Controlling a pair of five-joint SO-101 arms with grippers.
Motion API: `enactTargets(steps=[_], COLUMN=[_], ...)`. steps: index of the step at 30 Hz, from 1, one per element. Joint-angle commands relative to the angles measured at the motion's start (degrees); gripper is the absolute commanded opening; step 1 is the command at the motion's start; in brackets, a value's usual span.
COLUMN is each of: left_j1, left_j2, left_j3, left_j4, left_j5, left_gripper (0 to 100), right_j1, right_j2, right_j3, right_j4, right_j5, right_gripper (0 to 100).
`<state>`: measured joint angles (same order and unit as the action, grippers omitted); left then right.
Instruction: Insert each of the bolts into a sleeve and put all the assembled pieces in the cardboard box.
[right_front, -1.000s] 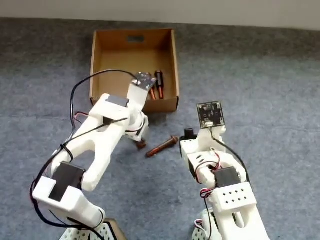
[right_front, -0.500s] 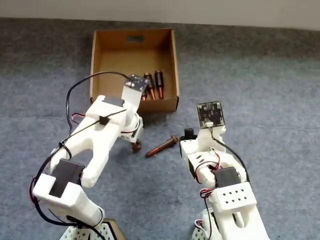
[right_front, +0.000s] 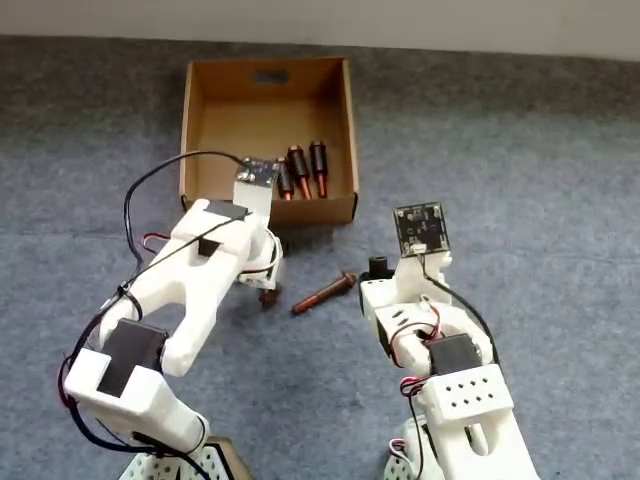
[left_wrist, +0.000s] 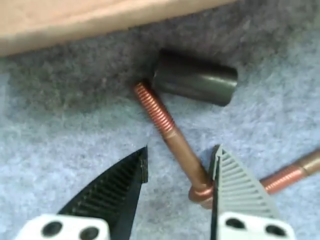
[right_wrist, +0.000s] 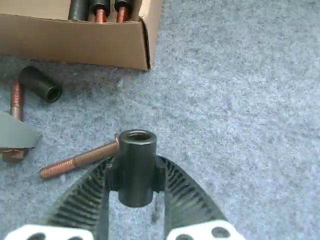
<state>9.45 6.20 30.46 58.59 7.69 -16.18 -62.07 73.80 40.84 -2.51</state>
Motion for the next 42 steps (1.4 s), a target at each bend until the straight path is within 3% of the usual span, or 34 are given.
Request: enactTargets(steps=[1,4,9,15,24,27,29,33,39,42], left_j1=[-1.63,-3.38,-7.52,-16.57,-27.12,-29.76,-30.02,-29.93,-30.29,-30.11], left_j2=[-0.48,-0.75,-0.31,-0.84,-0.84,-0.92,-0.57,-0.40,-0.84,-0.84], left_j3=[0.04,-0.13,0.40,1.36,0.66,0.66,0.13,-1.80,-5.85,-8.66], left_j4=[4.75,7.03,7.30,7.30,20.31,21.36,19.34,13.27,11.69,11.69], left_j5=[0.35,-1.05,-15.21,-32.00,-86.51,-98.55,-99.43,-90.90,-77.54,-74.81], left_gripper=[21,17,1,1,1,1,1,1,17,18], right_j1=[0.66,0.66,0.75,0.75,0.75,0.75,0.75,0.75,0.75,0.75], right_j2=[-1.19,-1.19,-1.19,-1.19,-1.19,-1.19,-1.19,-1.19,-1.19,-1.19], right_j3=[-0.40,-0.40,-0.31,-0.31,-0.31,-0.31,-0.31,-0.31,-0.31,-0.31], right_j4=[-0.57,-0.57,-0.57,-0.57,-0.57,-0.57,-0.57,-0.57,-0.57,-0.57], right_j5=[-0.62,-0.62,-0.62,-0.62,-0.62,-0.62,-0.62,-0.62,-0.62,-0.62], right_gripper=[0.6,0.6,0.6,0.6,0.6,0.6,0.6,0.6,0.6,0.6])
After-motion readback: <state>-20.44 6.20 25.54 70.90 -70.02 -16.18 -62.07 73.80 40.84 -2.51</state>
